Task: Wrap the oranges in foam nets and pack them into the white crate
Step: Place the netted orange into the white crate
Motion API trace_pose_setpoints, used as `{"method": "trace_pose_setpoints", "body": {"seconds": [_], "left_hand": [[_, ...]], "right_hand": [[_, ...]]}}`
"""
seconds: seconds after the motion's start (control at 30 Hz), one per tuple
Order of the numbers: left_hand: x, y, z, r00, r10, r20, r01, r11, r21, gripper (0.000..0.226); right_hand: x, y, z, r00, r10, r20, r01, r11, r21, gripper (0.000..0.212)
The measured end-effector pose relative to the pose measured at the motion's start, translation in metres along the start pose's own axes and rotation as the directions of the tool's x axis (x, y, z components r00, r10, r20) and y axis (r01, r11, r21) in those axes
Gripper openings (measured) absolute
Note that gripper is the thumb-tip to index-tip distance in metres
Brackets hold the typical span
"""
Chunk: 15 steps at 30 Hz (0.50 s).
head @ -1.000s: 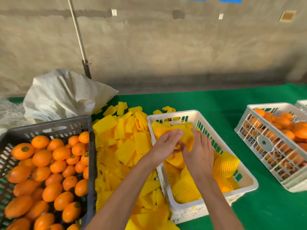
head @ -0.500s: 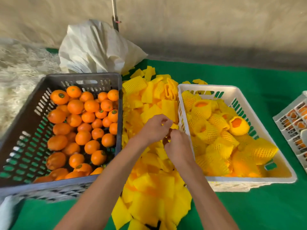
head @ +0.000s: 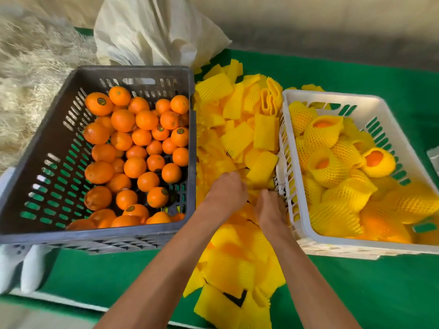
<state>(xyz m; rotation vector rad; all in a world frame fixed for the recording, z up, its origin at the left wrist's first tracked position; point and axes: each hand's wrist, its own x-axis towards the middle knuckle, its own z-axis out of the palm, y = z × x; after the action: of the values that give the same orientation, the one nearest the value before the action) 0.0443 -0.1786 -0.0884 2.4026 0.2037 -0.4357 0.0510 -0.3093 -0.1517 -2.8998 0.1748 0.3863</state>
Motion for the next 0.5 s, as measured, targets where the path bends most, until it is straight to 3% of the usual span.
{"method": "trace_pose_setpoints", "body": {"seconds": [0.07, 0.2, 0.3, 0.4, 0.5], "left_hand": [[-0.001, 0.0, 0.0, 0.999, -0.034, -0.025, 0.032, 0.998, -0.05, 0.031], [-0.003, 0.009, -0.007, 0.993, -0.114, -0.004, 0.108, 0.951, -0.29, 0.047], [-0.01, 0.018, -0.027, 0.988, -0.026, -0.15, -0.048, 0.88, -0.473, 0.033], [-0.019, 0.017, -0.057, 0.896, 0.101, -0.432, -0.254, 0.915, -0.313, 0.029], [-0.024, 0.011, -0.088, 0.815, 0.133, -0.564, -0.314, 0.919, -0.236, 0.021]], "right_hand": [[-0.002, -0.002, -0.005, 0.998, -0.001, -0.064, 0.004, 0.999, 0.053, 0.016], [-0.02, -0.016, -0.032, 0.913, -0.053, -0.405, 0.207, 0.914, 0.348, 0.018], [-0.035, -0.035, -0.064, 0.862, -0.024, -0.506, 0.344, 0.761, 0.55, 0.016], [-0.045, -0.049, -0.092, 0.791, -0.086, -0.605, 0.505, 0.65, 0.568, 0.008], [-0.052, -0.059, -0.11, 0.753, -0.223, -0.619, 0.571, 0.688, 0.447, 0.011]]}}
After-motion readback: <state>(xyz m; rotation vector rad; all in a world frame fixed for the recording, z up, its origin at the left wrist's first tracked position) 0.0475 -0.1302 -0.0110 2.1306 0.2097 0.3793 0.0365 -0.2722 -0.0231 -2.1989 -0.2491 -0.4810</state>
